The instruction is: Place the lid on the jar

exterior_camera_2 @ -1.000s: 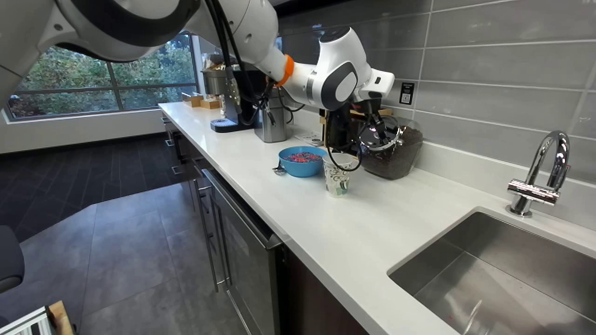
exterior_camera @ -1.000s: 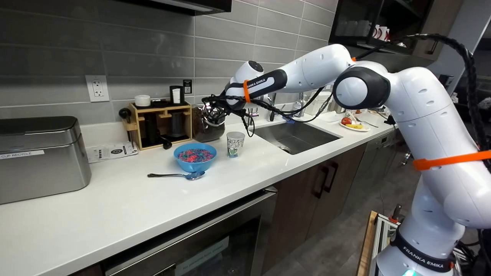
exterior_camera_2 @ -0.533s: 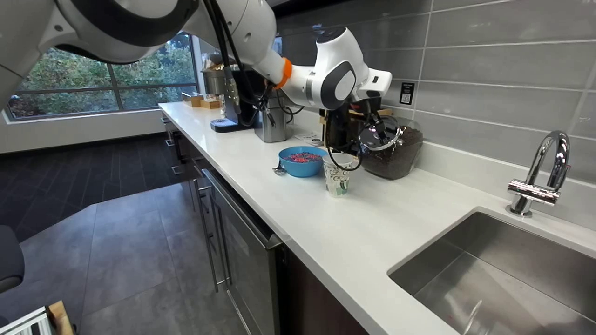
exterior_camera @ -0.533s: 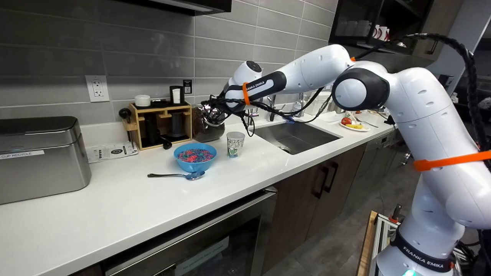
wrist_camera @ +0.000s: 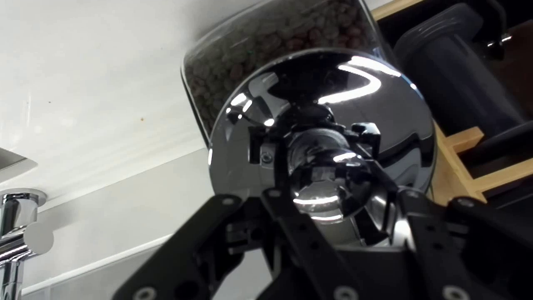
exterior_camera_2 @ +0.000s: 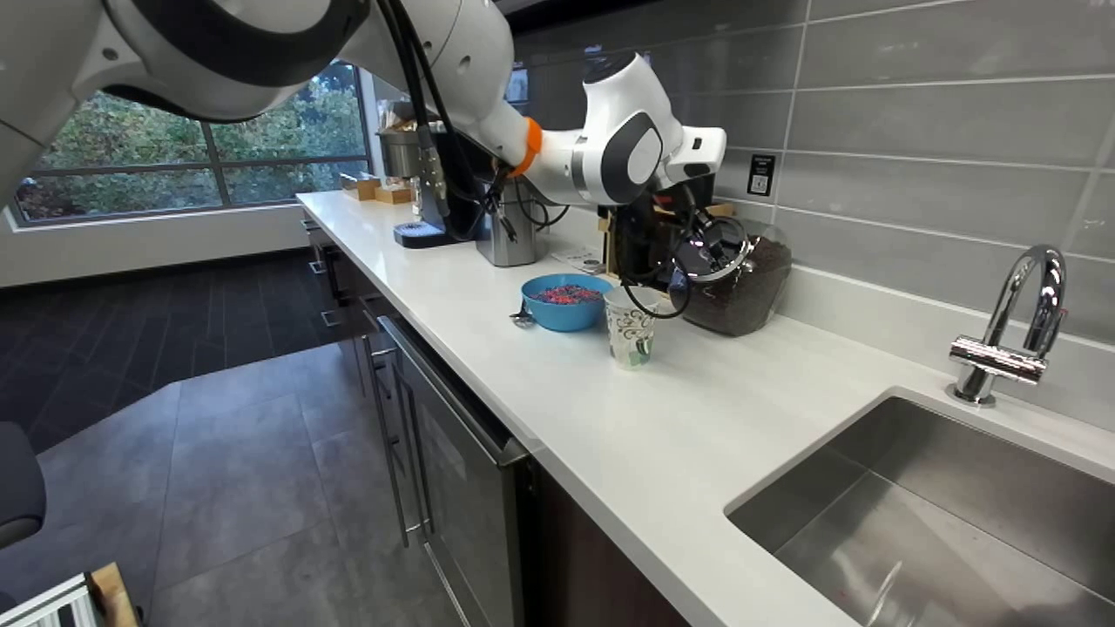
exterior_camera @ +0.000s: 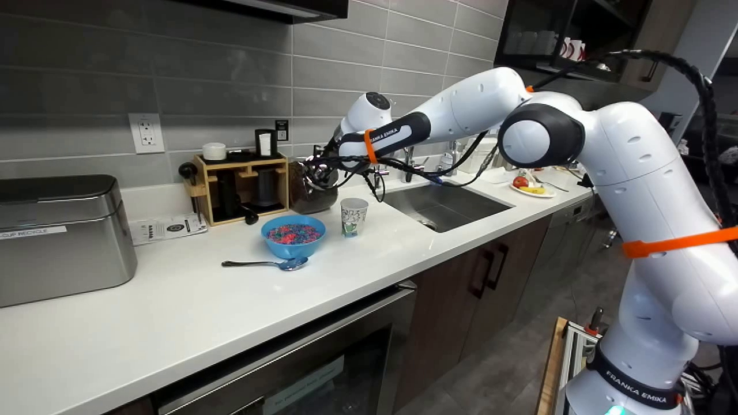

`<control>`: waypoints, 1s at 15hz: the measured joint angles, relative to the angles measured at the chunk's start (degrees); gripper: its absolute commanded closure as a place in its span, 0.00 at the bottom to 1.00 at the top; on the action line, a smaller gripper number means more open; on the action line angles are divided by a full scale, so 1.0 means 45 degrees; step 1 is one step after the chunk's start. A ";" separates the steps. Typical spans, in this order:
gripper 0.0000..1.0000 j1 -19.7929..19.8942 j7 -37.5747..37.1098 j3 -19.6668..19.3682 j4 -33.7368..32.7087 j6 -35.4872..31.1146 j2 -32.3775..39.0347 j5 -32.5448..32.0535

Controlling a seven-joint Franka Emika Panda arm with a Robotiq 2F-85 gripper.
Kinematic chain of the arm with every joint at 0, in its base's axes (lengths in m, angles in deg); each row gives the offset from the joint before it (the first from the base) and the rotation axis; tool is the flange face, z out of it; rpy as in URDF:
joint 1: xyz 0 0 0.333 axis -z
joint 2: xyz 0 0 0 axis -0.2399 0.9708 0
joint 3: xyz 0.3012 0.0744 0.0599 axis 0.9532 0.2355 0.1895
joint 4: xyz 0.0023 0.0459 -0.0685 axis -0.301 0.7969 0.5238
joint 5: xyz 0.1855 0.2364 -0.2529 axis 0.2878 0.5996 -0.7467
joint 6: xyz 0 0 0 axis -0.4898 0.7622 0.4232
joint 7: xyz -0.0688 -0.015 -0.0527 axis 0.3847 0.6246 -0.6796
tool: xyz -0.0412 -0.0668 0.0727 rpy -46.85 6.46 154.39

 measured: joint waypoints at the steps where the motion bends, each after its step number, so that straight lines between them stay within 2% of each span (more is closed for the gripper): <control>1: 0.79 -0.0009 0.0086 -0.0010 0.0000 -0.0007 0.0002 -0.0050; 5: 0.79 -0.0024 0.0341 -0.0027 0.0000 -0.0025 0.0009 -0.0128; 6: 0.62 -0.0024 0.0386 -0.0027 0.0000 -0.0027 0.0010 -0.0128; 7: 0.52 -0.0024 0.0415 -0.0027 -0.0001 -0.0028 0.0010 -0.0128; 8: 0.46 -0.0024 0.0433 -0.0027 -0.0001 -0.0028 0.0010 -0.0129; 9: 0.44 -0.0024 0.0449 -0.0027 -0.0006 -0.0047 0.0017 -0.0129; 10: 0.36 -0.0024 0.0474 -0.0029 -0.0008 -0.0074 0.0028 -0.0129; 11: 0.23 -0.0026 0.0489 -0.0027 -0.0015 -0.0107 0.0043 -0.0129; 12: 0.19 -0.0029 0.0497 -0.0023 -0.0050 -0.0223 0.0103 -0.0129; 13: 0.10 -0.0034 0.0499 -0.0023 -0.0117 -0.0367 0.0195 -0.0129; 15: 0.00 -0.0034 0.0500 -0.0025 -0.0280 -0.0626 0.0398 -0.0129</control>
